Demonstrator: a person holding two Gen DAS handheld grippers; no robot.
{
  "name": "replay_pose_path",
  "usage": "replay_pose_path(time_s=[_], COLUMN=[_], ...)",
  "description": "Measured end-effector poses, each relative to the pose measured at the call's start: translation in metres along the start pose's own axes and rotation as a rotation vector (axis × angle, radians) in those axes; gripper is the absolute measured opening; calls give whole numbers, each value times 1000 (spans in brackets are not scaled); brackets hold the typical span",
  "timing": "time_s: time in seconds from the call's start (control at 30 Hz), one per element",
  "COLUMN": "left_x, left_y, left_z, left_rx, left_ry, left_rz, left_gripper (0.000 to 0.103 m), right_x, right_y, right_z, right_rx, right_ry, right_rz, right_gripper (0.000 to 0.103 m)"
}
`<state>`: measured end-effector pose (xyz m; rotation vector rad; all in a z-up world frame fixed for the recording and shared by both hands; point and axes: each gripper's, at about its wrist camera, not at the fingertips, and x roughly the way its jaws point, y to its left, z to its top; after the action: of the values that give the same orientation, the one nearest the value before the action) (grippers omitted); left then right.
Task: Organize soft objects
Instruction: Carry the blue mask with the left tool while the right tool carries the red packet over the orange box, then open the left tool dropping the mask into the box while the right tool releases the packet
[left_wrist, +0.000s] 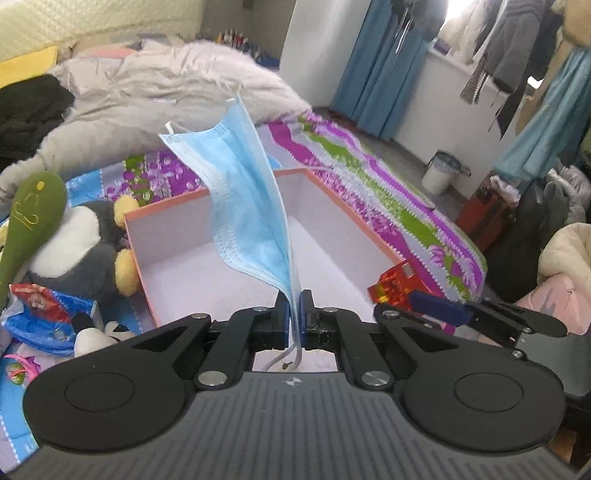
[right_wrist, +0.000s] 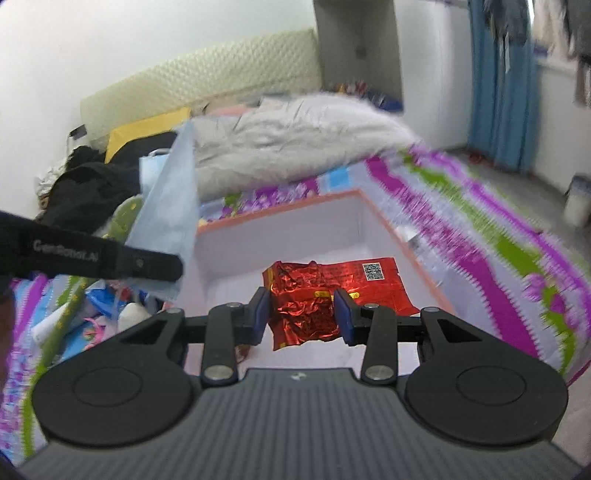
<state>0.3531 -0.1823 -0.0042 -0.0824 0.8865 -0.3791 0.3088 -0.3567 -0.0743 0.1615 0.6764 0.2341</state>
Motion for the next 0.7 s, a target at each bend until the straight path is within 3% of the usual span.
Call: replay_pose_path(time_s=[0.33,0.7], left_x=[67,77], left_y=[5,1], left_z=[8,2], left_rx=[-1,1], left_ry=[218,239], left_rz=[-15,-4], left_gripper=[6,7], right_x=[49,53], right_y=[-30,-35], right_z=[-6,-10], right_rx=[9,-12], right_ry=[187,216], right_rz=[-75,-93], right_gripper=[42,46])
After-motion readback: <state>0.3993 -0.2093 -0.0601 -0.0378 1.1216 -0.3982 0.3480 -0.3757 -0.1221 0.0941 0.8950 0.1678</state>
